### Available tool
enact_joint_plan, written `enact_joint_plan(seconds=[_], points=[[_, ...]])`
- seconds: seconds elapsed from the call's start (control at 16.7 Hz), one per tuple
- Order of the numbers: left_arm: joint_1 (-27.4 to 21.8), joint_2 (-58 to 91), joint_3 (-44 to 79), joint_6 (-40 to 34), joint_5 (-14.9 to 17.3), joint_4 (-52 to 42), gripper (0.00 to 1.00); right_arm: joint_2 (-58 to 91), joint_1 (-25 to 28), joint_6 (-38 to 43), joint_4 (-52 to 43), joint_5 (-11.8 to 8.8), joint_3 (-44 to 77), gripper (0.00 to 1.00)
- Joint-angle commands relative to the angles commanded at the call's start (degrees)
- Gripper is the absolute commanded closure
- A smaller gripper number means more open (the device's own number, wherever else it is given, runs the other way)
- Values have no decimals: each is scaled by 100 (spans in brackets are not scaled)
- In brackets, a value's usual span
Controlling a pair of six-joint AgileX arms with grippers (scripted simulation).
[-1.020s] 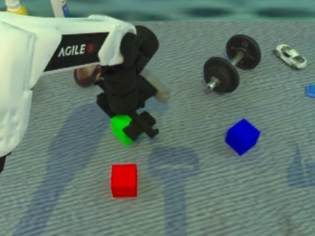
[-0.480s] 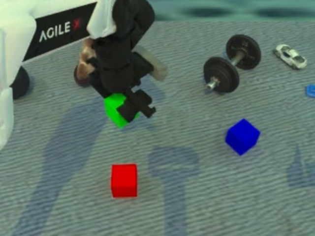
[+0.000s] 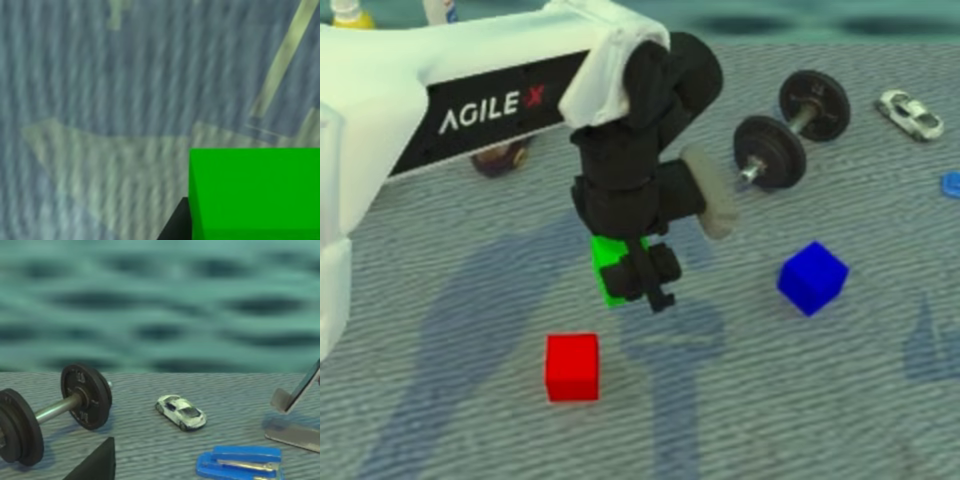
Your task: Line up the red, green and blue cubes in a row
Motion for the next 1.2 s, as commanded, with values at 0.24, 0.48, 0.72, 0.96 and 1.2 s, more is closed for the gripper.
enact_joint_plan(seconds=[0.24, 0.48, 0.72, 0.96, 1.2], points=[[-783, -444, -474, 805, 16, 37, 100, 0, 0, 0, 0, 0, 0, 0], [-868, -511, -530, 886, 16, 52, 100, 0, 0, 0, 0, 0, 0, 0], [-850, -415, -681, 887, 15, 282, 100, 0, 0, 0, 0, 0, 0, 0], [-868, -133, -1257, 902, 20, 1188, 100, 0, 0, 0, 0, 0, 0, 0], [-864, -31, -1462, 897, 19, 1464, 100, 0, 0, 0, 0, 0, 0, 0]])
